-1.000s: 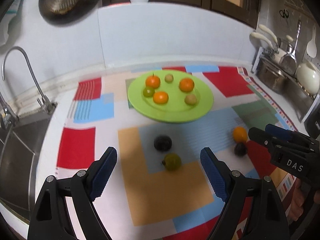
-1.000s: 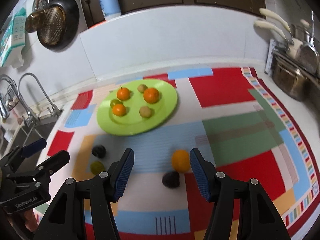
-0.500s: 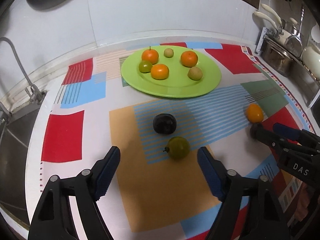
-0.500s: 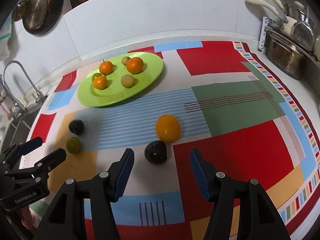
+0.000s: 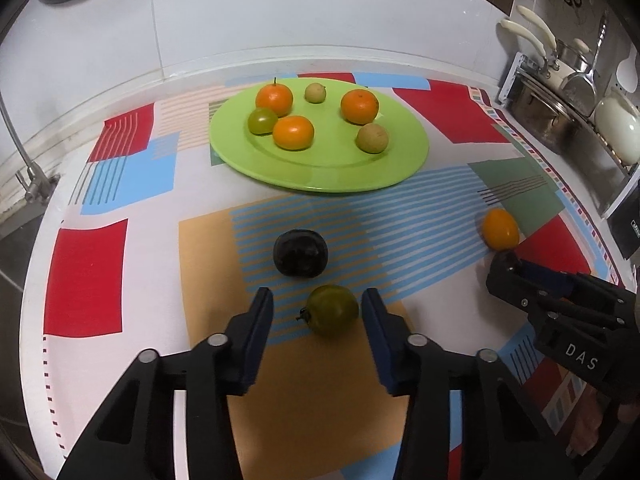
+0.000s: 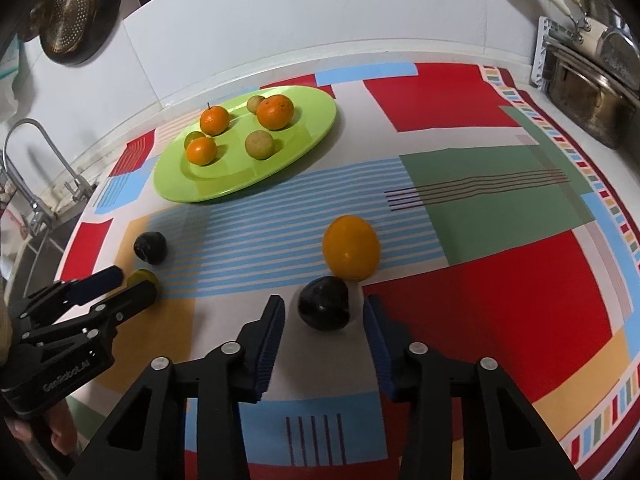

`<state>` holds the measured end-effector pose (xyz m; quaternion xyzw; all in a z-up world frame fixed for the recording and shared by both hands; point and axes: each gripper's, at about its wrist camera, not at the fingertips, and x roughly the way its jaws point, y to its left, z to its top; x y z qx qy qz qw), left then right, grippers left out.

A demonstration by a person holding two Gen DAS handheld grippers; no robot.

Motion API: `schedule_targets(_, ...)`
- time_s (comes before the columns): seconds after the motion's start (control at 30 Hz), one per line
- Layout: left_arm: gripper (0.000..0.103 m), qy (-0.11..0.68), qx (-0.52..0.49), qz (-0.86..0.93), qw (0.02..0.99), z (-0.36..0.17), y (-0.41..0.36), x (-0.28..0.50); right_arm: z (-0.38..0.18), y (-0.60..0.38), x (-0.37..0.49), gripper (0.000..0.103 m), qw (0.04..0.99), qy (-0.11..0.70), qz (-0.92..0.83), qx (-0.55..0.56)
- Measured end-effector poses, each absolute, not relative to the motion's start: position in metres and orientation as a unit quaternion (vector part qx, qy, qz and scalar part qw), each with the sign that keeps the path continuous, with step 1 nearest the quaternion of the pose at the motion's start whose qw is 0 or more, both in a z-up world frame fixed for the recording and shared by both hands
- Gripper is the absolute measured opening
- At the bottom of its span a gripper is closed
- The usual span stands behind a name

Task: Organize fruits
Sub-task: 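Grasp the green lime with the left tool while the right tool grasps a dark plum, then carry the lime and dark plum onto the green plate and open both tools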

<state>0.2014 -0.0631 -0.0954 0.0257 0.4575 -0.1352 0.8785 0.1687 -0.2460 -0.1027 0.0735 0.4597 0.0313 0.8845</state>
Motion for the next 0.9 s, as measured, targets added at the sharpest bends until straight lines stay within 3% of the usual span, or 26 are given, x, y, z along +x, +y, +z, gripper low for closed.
schedule_targets(0.17,0.03,0.463,0.026,-0.141,0.875,-0.098,-0.064,0.203,-0.105,-0.244,0.17,0.03,0.884,0.462,0.031,0.07)
schedule_targets(0.9,0.03,0.408,0.034,-0.164,0.898,-0.048,-0.064,0.173,-0.063,-0.221,0.152,0.028,0.902,0.418,0.091,0.057)
